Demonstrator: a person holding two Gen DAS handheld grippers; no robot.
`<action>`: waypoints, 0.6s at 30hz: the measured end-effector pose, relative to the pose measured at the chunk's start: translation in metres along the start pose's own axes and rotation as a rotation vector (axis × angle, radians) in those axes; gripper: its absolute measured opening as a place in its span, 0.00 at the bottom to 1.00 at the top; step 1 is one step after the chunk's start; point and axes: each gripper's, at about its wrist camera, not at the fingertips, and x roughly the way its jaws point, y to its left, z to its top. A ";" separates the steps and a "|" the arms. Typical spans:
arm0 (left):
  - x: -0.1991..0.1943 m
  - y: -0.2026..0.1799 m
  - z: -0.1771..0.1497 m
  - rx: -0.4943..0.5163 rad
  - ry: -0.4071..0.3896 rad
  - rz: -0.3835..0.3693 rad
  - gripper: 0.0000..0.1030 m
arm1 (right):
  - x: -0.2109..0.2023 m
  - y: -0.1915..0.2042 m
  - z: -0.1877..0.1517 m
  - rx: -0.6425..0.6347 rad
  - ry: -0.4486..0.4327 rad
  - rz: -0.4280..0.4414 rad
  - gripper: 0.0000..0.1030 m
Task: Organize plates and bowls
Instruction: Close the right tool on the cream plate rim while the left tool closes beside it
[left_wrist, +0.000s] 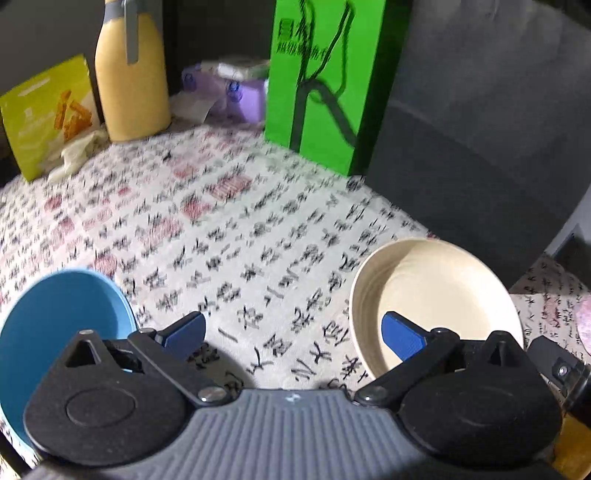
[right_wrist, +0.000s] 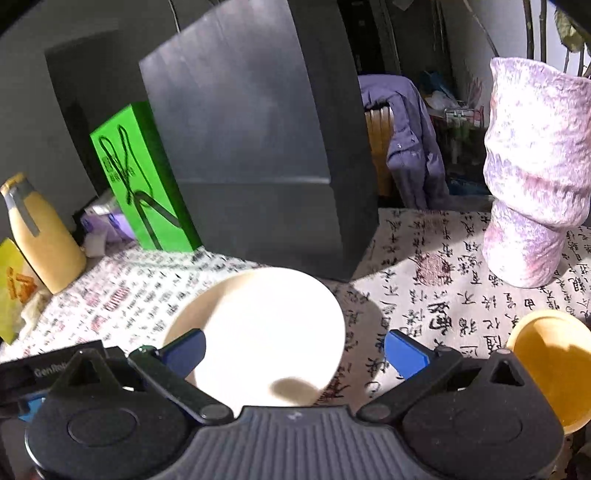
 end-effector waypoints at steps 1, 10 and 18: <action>0.003 -0.001 0.000 -0.008 0.015 0.001 1.00 | 0.002 0.000 -0.001 -0.007 0.005 -0.005 0.97; 0.015 -0.022 -0.005 0.023 0.040 0.047 1.00 | 0.025 -0.003 -0.009 -0.034 0.055 -0.025 0.77; 0.028 -0.037 -0.004 0.026 0.041 0.092 1.00 | 0.045 -0.019 -0.014 -0.011 0.108 -0.051 0.54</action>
